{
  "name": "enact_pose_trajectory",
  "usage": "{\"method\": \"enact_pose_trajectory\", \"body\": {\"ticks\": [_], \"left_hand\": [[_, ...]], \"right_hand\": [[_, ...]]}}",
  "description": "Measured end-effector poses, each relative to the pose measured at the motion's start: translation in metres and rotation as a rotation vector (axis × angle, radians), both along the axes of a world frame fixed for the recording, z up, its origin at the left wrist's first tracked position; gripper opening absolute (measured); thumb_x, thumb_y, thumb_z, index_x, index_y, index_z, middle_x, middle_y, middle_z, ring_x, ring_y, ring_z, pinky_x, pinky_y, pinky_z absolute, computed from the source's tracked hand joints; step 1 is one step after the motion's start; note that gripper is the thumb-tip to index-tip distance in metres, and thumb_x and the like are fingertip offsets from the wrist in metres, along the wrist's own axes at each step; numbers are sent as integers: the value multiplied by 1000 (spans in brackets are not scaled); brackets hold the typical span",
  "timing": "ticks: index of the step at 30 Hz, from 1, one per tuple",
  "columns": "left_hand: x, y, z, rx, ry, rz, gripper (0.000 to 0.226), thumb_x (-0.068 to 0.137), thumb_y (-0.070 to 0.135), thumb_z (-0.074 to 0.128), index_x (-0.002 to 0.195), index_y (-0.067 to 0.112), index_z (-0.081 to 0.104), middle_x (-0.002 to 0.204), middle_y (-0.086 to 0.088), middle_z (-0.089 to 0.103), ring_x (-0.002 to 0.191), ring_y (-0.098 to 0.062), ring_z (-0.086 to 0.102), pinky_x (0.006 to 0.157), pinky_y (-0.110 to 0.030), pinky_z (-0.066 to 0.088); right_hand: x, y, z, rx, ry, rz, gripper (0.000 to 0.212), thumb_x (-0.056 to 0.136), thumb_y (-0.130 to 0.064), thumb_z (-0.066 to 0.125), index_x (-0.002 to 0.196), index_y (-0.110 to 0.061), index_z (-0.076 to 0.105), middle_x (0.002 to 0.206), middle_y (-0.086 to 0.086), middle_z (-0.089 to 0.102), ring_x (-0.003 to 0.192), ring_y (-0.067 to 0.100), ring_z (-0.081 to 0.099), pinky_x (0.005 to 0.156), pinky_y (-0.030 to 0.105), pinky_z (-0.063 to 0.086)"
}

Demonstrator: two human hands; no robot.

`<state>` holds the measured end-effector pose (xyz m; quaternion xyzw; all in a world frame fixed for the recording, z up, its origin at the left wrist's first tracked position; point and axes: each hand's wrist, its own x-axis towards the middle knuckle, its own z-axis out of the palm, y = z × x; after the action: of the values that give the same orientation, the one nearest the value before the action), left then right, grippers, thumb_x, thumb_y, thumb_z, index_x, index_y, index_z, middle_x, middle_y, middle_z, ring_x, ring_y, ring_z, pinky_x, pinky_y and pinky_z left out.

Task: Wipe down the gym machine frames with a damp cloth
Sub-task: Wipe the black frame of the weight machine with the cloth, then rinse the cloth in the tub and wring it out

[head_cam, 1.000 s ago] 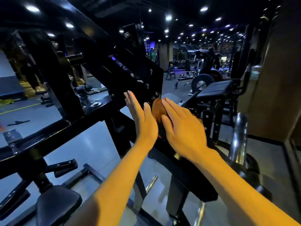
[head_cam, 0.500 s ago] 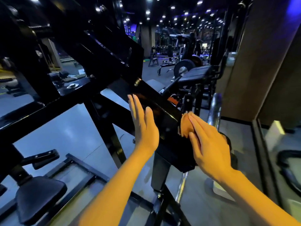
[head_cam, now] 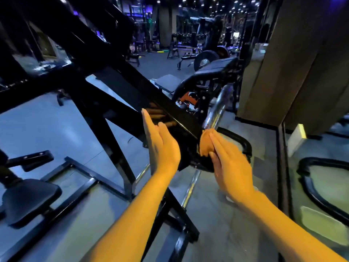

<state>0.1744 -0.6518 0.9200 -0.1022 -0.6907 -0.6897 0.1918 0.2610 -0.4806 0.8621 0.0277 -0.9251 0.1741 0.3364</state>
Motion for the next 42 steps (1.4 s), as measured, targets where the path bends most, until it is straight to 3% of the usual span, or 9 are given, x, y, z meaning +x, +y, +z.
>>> {"method": "enact_pose_trajectory", "body": {"ticks": [4, 8, 12, 16, 19, 26, 31, 37, 42], "left_hand": [[51, 38, -14, 243, -209, 133, 46, 110, 8, 36, 156, 14, 35, 153, 0, 41, 132, -1, 44, 99, -4, 36], [101, 71, -55, 285, -449, 121, 26, 103, 5, 43, 84, 21, 51, 75, 3, 39, 50, -9, 35, 49, -28, 35], [142, 100, -96, -20, -637, -92, 29, 100, 10, 48, 79, 25, 35, 76, 8, 34, 66, -14, 30, 66, -30, 28], [169, 122, -119, -179, -830, -392, 24, 99, 35, 55, 91, 13, 61, 86, 1, 64, 76, -19, 59, 73, -33, 50], [178, 133, -132, -186, -950, -490, 51, 80, 67, 62, 108, 25, 75, 102, 5, 77, 96, -17, 73, 89, -44, 59], [176, 142, -137, 27, -993, -554, 29, 91, 33, 74, 97, 5, 75, 94, -8, 77, 87, -21, 69, 88, -42, 54], [152, 148, -151, 189, -1051, -580, 18, 104, 18, 59, 113, 11, 73, 101, -8, 79, 91, -17, 76, 80, -35, 61], [110, 176, -194, 304, -1112, -530, 31, 100, 15, 64, 126, -2, 66, 118, -26, 71, 114, -41, 68, 90, -44, 58], [81, 208, -225, 334, -1151, -591, 35, 100, 18, 65, 130, 0, 61, 118, -20, 73, 107, -27, 73, 80, -34, 60]], "right_hand": [[40, 34, -28, 20, -69, -13, 53, 111, -31, 42, 161, -16, 34, 164, -4, 40, 118, 26, 56, 91, 39, 50], [90, 49, -37, -659, -220, -53, 35, 114, -35, 35, 141, -27, 57, 111, -18, 65, 92, -1, 60, 77, 15, 44], [120, 62, -35, -1795, -428, -28, 41, 110, -38, 45, 119, -9, 73, 94, 10, 77, 75, 22, 71, 65, 30, 59], [131, 75, -34, -2074, -423, 59, 48, 110, -40, 40, 110, -6, 75, 94, 12, 77, 73, 23, 75, 58, 32, 61], [130, 83, -48, -2126, -412, 57, 50, 109, -43, 40, 110, -8, 75, 100, 16, 78, 82, 28, 78, 64, 38, 63], [133, 104, -78, -2106, -478, -32, 42, 108, -39, 50, 118, -7, 76, 123, 17, 74, 105, 28, 74, 103, 50, 52], [124, 110, -91, -1853, -570, -136, 32, 105, -37, 57, 134, -26, 64, 124, 5, 74, 109, 18, 71, 98, 42, 54], [119, 126, -103, -1056, -587, 73, 37, 95, -23, 74, 128, -37, 66, 126, -25, 66, 121, -7, 58, 101, 13, 45], [95, 153, -134, -1082, -516, -168, 21, 104, -22, 63, 123, -19, 73, 106, 2, 77, 99, 11, 69, 88, 31, 54]]}}
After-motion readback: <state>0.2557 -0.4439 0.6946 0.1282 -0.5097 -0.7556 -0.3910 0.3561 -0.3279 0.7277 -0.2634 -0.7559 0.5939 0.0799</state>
